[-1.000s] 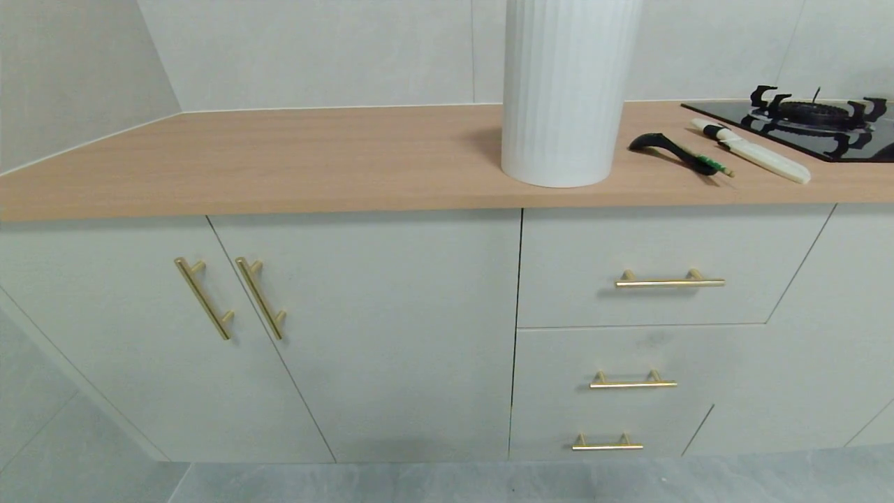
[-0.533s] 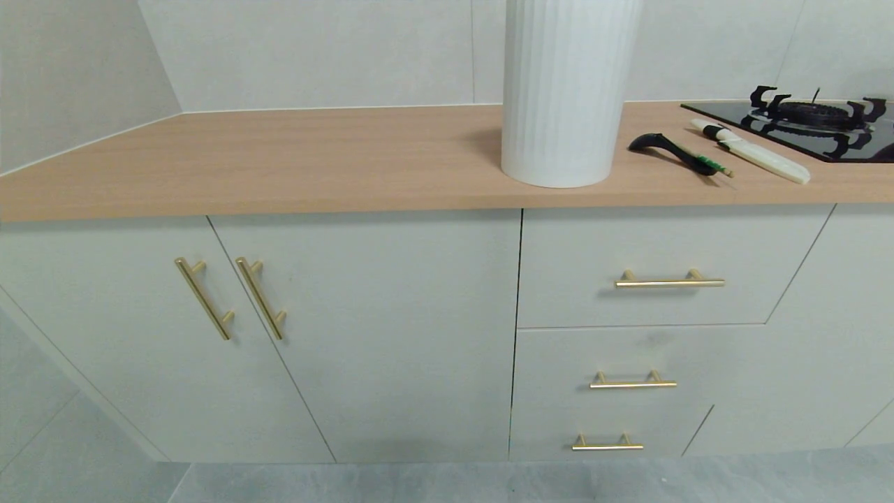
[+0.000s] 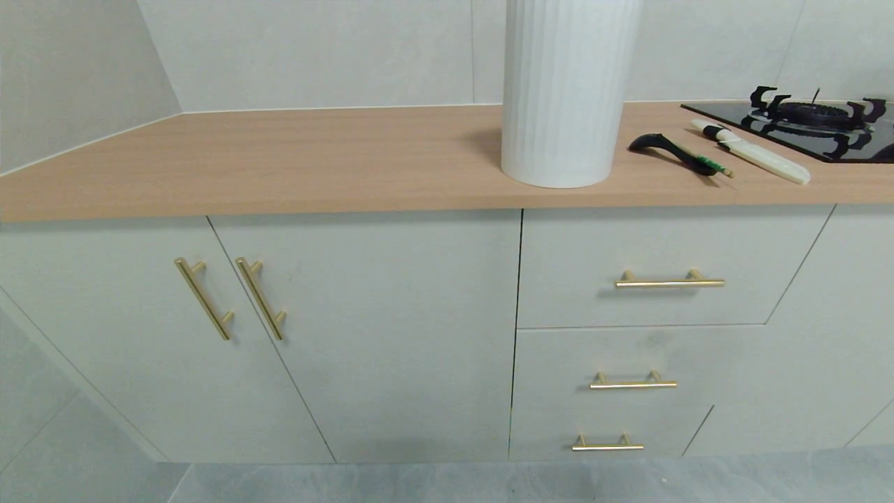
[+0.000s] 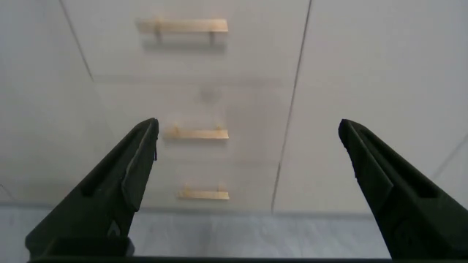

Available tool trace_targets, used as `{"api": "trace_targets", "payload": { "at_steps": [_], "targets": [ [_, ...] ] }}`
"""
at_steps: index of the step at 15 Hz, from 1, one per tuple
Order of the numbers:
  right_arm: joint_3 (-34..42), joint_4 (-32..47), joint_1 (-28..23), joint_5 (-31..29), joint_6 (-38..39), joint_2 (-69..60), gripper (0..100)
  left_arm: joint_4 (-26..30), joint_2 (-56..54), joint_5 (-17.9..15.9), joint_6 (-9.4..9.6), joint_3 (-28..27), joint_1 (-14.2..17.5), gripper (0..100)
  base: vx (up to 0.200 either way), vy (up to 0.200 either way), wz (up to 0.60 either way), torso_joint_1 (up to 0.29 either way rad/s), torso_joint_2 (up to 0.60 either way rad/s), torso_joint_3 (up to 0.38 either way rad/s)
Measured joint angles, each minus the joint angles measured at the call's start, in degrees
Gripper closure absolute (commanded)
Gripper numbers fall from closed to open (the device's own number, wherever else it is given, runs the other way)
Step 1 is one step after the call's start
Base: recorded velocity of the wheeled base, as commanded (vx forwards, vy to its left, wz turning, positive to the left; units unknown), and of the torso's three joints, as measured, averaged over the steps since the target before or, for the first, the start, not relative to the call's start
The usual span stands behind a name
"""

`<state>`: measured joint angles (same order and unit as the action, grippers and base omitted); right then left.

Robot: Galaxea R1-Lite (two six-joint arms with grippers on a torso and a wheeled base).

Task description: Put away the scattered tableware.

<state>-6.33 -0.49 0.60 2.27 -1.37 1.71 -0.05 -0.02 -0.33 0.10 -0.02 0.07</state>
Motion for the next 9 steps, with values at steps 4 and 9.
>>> {"api": "trace_targets", "payload": {
  "at_steps": [4, 9],
  "targets": [
    [-2.8, 0.6, 1.2, 6.2, 0.2, 12.8, 0, 0.0, 0.0, 0.0, 0.00, 0.0, 0.0, 0, 0.000, 0.000, 0.00, 0.000, 0.00, 0.000],
    [-10.5, 0.3, 2.2, 8.6, -0.3, 37.4, 0, 0.0, 0.0, 0.0, -0.02, 0.0, 0.0, 0, 0.000, 0.000, 0.00, 0.000, 0.00, 0.000]
  ]
}}
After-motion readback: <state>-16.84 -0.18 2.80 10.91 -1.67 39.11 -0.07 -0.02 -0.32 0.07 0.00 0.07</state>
